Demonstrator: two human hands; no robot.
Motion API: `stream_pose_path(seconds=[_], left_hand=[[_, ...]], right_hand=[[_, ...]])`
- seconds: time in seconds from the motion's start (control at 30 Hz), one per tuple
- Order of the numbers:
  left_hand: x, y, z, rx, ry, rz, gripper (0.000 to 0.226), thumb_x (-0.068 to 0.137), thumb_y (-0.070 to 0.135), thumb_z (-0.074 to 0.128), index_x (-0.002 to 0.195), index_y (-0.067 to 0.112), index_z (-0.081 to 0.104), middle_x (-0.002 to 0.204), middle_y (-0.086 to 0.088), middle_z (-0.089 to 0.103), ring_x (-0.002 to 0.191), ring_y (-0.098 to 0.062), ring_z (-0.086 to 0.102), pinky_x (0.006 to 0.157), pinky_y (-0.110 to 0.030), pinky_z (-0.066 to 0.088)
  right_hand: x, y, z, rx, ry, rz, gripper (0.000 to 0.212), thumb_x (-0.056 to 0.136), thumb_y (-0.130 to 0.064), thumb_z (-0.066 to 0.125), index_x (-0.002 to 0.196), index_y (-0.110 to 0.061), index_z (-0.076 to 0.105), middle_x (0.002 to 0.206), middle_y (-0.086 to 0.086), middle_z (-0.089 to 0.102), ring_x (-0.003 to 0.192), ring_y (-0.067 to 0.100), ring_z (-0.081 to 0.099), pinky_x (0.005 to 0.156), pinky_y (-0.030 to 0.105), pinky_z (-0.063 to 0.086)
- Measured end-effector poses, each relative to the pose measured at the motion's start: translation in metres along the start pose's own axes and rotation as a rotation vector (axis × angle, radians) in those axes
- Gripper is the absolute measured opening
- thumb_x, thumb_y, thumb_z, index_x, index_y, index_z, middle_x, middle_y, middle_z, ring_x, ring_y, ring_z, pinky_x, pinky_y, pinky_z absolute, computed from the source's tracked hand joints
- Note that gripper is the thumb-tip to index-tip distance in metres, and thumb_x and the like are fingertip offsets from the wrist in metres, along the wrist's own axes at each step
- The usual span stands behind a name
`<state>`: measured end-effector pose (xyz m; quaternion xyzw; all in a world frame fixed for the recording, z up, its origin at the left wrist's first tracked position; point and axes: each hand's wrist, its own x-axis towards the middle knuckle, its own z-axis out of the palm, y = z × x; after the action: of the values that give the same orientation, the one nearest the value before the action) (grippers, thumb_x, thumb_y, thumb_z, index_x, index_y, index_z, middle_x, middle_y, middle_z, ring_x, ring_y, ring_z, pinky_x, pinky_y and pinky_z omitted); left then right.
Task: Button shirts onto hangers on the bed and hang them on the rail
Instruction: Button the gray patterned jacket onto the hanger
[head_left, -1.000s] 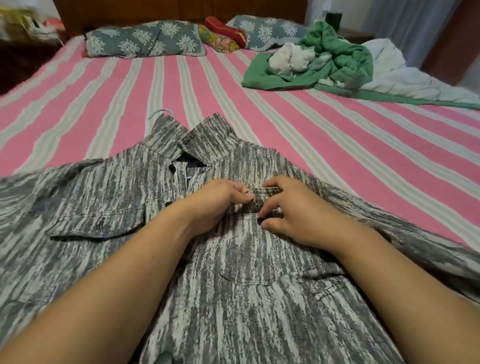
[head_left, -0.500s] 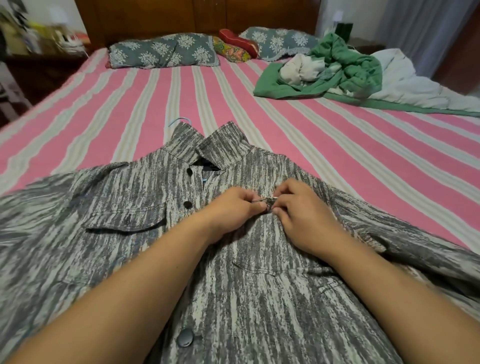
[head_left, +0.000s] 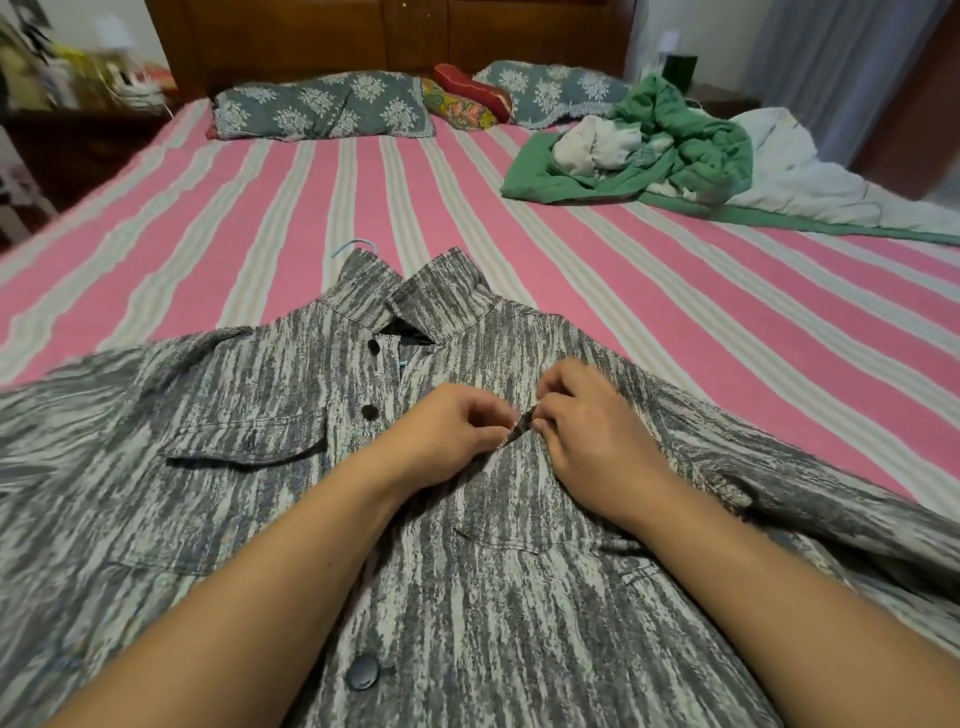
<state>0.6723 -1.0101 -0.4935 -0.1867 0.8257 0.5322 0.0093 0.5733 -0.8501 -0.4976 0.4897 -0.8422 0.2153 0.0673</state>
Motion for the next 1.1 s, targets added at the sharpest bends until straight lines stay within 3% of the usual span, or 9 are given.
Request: stream_pose_path(seconds=[0.13,0.2,0.43,0.57,0.67,0.87,0.97,1.03,1.1], left_hand=[[0.003,0.003,0.008,0.096,0.081,0.094,0.011,0.095,0.013,0.069,0.096,0.019,0.078,0.069,0.010,0.069,0.053,0.002,0.057,0.052,-0.012,0.044],[0.005,0.003,0.012,0.180,0.136,0.134,0.010,0.094,0.016,0.071,0.099,0.021,0.078,0.080,0.016,0.070,0.067,0.007,0.062,0.062,-0.007,0.045],[-0.003,0.005,0.026,0.632,0.123,0.333,0.012,0.096,0.026,0.066,0.105,0.026,0.074,0.098,0.012,0.069,0.090,-0.006,0.063,0.092,-0.025,0.053],[-0.003,0.006,0.026,0.650,0.104,0.320,0.016,0.095,0.033,0.066,0.106,0.026,0.074,0.100,0.011,0.067,0.093,-0.007,0.062,0.095,-0.030,0.054],[-0.002,0.007,0.030,0.655,0.108,0.297,0.020,0.092,0.043,0.068,0.103,0.027,0.073,0.099,0.012,0.063,0.091,-0.009,0.061,0.092,-0.033,0.054],[-0.001,0.005,0.037,0.698,0.139,0.291,0.022,0.093,0.044,0.068,0.101,0.024,0.070,0.100,0.011,0.059,0.090,-0.009,0.058,0.089,-0.032,0.055],[0.000,0.003,0.042,0.724,0.158,0.300,0.021,0.095,0.042,0.066,0.103,0.023,0.067,0.101,0.010,0.057,0.095,-0.010,0.053,0.095,-0.032,0.050],[0.000,0.003,0.045,0.743,0.191,0.299,0.020,0.096,0.042,0.065,0.102,0.023,0.067,0.101,0.008,0.057,0.097,-0.013,0.053,0.096,-0.034,0.049],[0.001,0.003,0.048,0.752,0.215,0.296,0.020,0.096,0.041,0.064,0.099,0.021,0.065,0.100,0.006,0.057,0.096,-0.015,0.054,0.095,-0.038,0.050]], right_hand=[[-0.001,0.002,0.002,0.003,-0.017,-0.009,0.013,0.097,-0.021,0.061,0.088,-0.014,0.067,0.104,-0.011,0.045,0.099,0.009,0.044,0.088,0.031,0.049],[0.000,0.004,0.002,0.030,-0.032,0.008,0.011,0.096,-0.022,0.063,0.089,-0.015,0.067,0.103,-0.013,0.046,0.097,0.008,0.046,0.090,0.025,0.047],[0.003,0.016,-0.025,0.136,-0.314,0.161,0.023,0.086,-0.019,0.077,0.088,-0.030,0.057,0.098,-0.016,0.057,0.092,0.005,0.057,0.085,0.021,0.048],[0.006,0.020,-0.038,0.100,-0.499,0.134,0.011,0.087,-0.024,0.076,0.085,-0.033,0.070,0.107,-0.017,0.057,0.100,0.002,0.055,0.093,0.026,0.048],[0.003,0.020,-0.041,0.018,-0.512,0.135,0.005,0.086,-0.028,0.078,0.084,-0.032,0.076,0.106,-0.017,0.051,0.099,0.001,0.046,0.090,0.025,0.040],[0.002,0.019,-0.039,-0.003,-0.525,0.238,0.038,0.093,-0.019,0.071,0.064,-0.042,0.065,0.104,-0.011,0.050,0.101,0.009,0.046,0.097,0.040,0.047],[0.000,0.018,-0.042,0.023,-0.516,0.206,0.027,0.095,-0.017,0.066,0.081,-0.039,0.073,0.101,-0.016,0.059,0.110,0.007,0.047,0.100,0.037,0.045],[-0.001,0.018,-0.041,-0.003,-0.504,0.149,0.009,0.091,-0.030,0.069,0.094,-0.038,0.070,0.099,-0.018,0.063,0.112,0.009,0.044,0.098,0.037,0.043],[-0.001,0.016,-0.039,-0.023,-0.514,0.129,0.017,0.087,-0.040,0.073,0.102,-0.038,0.064,0.099,-0.017,0.060,0.106,0.011,0.044,0.096,0.039,0.042]])
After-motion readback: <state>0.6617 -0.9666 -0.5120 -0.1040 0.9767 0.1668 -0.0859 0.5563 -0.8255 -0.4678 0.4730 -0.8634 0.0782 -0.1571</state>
